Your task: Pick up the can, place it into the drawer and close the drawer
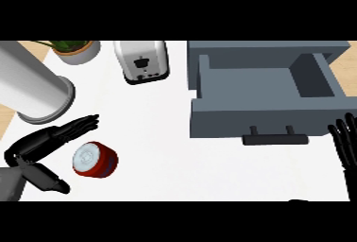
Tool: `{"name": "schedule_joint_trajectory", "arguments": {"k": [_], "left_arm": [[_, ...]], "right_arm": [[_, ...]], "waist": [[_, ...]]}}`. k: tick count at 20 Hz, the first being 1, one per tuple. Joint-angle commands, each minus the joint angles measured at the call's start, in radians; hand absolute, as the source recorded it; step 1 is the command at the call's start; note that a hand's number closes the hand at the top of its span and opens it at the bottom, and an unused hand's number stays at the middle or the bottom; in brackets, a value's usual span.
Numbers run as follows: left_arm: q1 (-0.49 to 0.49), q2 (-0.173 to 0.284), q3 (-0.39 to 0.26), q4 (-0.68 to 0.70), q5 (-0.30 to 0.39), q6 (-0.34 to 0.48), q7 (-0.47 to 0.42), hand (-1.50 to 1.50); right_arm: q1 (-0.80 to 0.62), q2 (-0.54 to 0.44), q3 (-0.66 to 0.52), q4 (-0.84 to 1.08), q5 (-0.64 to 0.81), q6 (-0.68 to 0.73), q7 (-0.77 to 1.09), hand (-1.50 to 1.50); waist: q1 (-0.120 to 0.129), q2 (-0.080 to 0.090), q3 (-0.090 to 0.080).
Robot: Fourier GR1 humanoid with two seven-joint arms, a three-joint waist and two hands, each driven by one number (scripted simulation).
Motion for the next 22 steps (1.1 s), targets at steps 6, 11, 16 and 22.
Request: {"name": "schedule_joint_trajectory", "arguments": {"k": [6,11,16,22], "left_arm": [[-0.030,0.062,-0.122,0.157,-0.102,-0.044,-0.328,-1.50],[-0.032,0.100,-0.204,0.254,-0.159,0.042,-0.480,-1.50],[-0.124,0.067,-0.252,0.393,-0.147,0.092,-0.472,-1.50],[-0.140,0.071,-0.325,0.486,-0.179,0.155,-0.588,-1.50]], "right_arm": [[0.000,0.021,0.022,-0.003,0.031,-0.013,-0.003,-1.50],[-0.036,0.025,0.011,0.044,0.043,-0.026,-0.033,-1.50],[-0.030,-0.001,-0.005,0.010,0.013,-0.003,0.011,-1.50],[-0.013,0.022,0.018,-0.009,0.023,-0.008,0.014,-1.50]], "waist": [[-0.002,0.001,0.000],[-0.003,0.003,-0.001],[-0.016,0.004,0.000],[-0.013,0.004,-0.001]]}}
